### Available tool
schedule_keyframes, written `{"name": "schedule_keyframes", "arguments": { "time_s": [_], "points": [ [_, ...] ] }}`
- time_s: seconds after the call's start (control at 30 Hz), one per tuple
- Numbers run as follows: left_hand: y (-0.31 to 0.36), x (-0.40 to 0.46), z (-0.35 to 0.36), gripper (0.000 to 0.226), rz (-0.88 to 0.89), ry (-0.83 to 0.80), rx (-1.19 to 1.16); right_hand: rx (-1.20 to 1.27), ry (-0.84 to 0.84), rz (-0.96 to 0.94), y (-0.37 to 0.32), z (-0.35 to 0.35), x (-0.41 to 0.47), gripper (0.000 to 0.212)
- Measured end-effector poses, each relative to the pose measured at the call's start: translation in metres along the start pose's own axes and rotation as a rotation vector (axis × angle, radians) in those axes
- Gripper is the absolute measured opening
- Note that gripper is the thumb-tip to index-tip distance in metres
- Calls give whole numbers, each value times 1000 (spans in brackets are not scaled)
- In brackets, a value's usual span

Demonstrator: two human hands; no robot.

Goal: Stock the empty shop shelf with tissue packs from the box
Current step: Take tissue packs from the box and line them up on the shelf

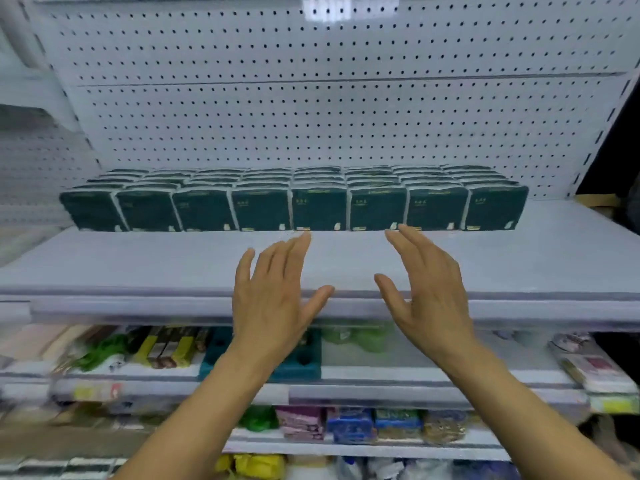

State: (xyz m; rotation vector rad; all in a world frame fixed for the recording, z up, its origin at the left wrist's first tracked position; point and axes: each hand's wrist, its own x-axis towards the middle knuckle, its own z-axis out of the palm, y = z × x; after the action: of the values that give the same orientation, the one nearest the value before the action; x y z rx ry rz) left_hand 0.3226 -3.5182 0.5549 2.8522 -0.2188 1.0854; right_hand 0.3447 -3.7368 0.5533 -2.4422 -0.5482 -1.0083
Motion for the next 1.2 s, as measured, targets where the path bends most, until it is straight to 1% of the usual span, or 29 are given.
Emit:
{"name": "schedule_keyframes", "arguments": {
  "time_s": [0.17,0.23,0.37,0.53,0.7,0.8,0.9,1.0,1.07,1.2],
  "points": [
    [-94,-90,-56,68,12,17,55,89,-87,-82,-120,38,-37,56],
    [-133,-125,-73,67,12,-4,71,117,-122,-97,-166,57,-52,54],
    [-210,-195,-99,64,-54,-132,115,154,-227,-162,-253,94,-79,53],
    [-291,-277,-125,65,-176,-317,206,205,-387,-206,-331,140,-119,41],
    [-353,-352,-126,61,-384,-424,185,210,-626,-243,-381,191,-154,37],
    [-378,-395,-117,57,-519,-520,145,204,-821,-261,-402,226,-173,39],
    [-399,-428,-105,54,-622,-618,110,214,-958,-274,-417,264,-191,38],
    [-421,-458,-84,50,-729,-758,42,195,-1098,-271,-426,307,-212,37],
    [-436,-479,-64,51,-773,-847,-27,185,-1179,-301,-431,337,-226,37],
    [-465,-513,-14,48,-789,-1086,-154,149,-1298,-315,-440,398,-252,36]
  ]
}}
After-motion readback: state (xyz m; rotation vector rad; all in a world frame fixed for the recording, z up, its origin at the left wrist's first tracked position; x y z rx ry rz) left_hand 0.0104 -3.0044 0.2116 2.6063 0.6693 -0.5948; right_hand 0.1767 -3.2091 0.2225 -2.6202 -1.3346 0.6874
